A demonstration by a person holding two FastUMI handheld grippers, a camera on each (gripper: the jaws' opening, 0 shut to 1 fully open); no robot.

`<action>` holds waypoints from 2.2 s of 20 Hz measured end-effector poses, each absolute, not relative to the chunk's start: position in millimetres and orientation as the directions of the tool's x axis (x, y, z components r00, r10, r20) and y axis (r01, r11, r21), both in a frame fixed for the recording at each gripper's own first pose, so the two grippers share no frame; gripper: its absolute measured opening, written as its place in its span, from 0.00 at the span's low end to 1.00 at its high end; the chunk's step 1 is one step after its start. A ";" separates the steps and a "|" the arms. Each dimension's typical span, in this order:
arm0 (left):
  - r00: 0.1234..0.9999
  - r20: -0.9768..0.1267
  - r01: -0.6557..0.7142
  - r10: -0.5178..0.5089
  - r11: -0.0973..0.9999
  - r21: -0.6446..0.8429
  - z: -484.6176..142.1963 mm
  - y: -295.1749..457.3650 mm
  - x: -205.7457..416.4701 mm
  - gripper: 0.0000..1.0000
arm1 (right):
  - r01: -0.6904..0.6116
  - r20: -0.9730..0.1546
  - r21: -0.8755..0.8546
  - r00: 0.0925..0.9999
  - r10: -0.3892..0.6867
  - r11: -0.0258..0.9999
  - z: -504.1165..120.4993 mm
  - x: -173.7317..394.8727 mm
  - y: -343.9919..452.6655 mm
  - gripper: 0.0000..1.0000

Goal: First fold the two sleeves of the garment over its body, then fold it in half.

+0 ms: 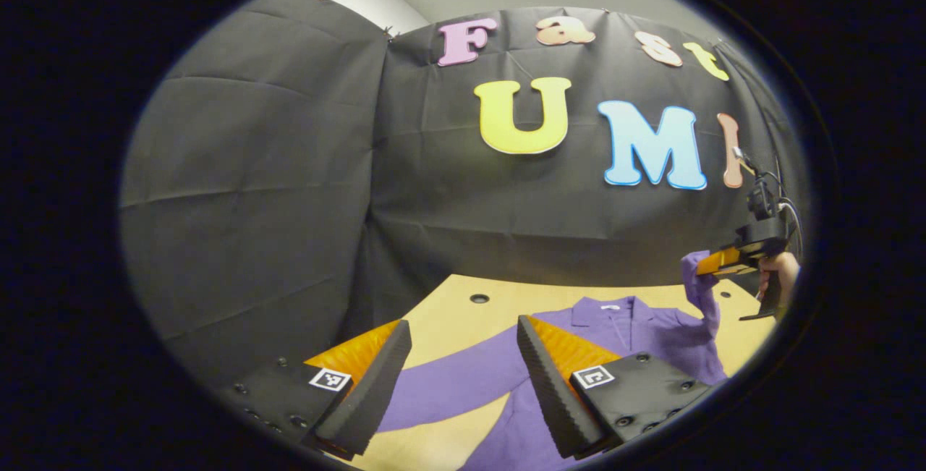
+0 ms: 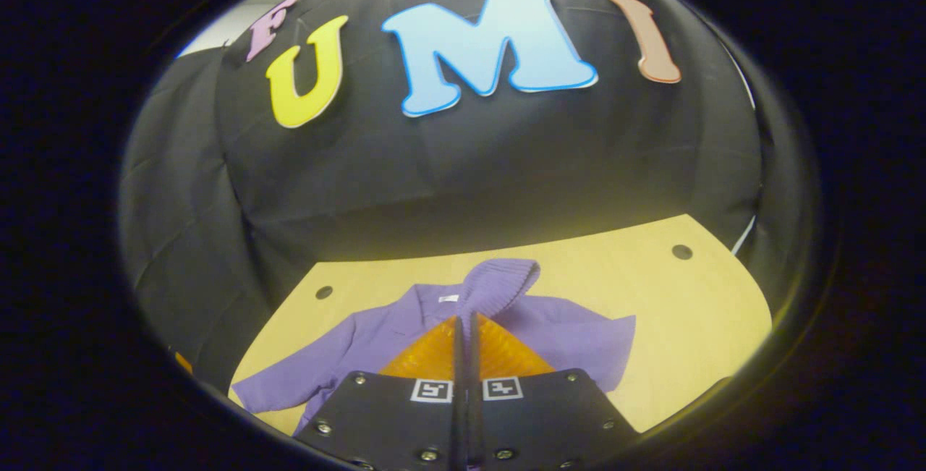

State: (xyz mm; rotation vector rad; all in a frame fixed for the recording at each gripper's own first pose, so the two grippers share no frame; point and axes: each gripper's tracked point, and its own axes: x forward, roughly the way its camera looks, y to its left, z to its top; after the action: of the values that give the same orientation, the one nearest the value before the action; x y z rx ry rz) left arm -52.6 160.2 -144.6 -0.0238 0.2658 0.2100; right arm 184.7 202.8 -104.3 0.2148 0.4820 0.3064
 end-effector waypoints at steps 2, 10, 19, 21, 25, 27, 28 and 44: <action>0.939 -0.256 -0.235 0.231 0.972 0.016 -139.7 170.9 -64.3 0.94 | -0.273 -0.444 0.256 0.819 0.364 0.927 -115.6 186.4 227.8 0.01; 0.907 -0.273 -0.327 0.322 0.945 0.029 -137.4 212.2 -101.7 0.94 | -0.393 -0.544 0.160 0.730 0.413 0.905 -179.4 172.6 319.3 0.01; 0.891 -0.292 -0.357 0.349 0.934 0.025 -147.1 235.1 -120.9 0.94 | -0.493 -0.630 0.033 0.665 0.401 0.870 -234.3 167.4 366.6 0.04; 0.891 -0.288 -0.358 0.350 0.933 0.026 -147.4 241.3 -118.6 0.94 | -0.510 -0.635 0.028 0.655 0.410 0.860 -237.0 163.8 371.1 0.07; 0.896 -0.298 -0.341 0.331 0.940 0.020 -154.0 247.6 -108.9 0.94 | -0.525 -0.621 -0.003 0.668 0.410 0.851 -232.0 160.6 373.3 0.22; 0.899 -0.301 -0.330 0.319 0.944 0.013 -160.5 249.0 -104.7 0.94 | -0.538 -0.618 -0.005 0.665 0.420 0.843 -225.6 153.9 373.6 0.46; 0.899 -0.304 -0.327 0.314 0.945 0.011 -163.7 249.6 -102.2 0.94 | -0.538 -0.610 -0.008 0.670 0.423 0.843 -221.1 151.6 372.5 0.59; 0.709 -0.556 -0.538 0.433 0.843 -0.030 -303.2 343.8 -111.1 0.94 | -0.374 -0.388 0.012 0.853 0.349 0.927 -112.1 66.9 289.4 0.98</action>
State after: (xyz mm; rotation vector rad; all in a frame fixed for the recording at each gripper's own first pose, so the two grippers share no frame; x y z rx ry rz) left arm -111.1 343.8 -303.2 -0.1961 0.5654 0.5424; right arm 66.9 289.4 -112.1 -0.0650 0.3962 0.3805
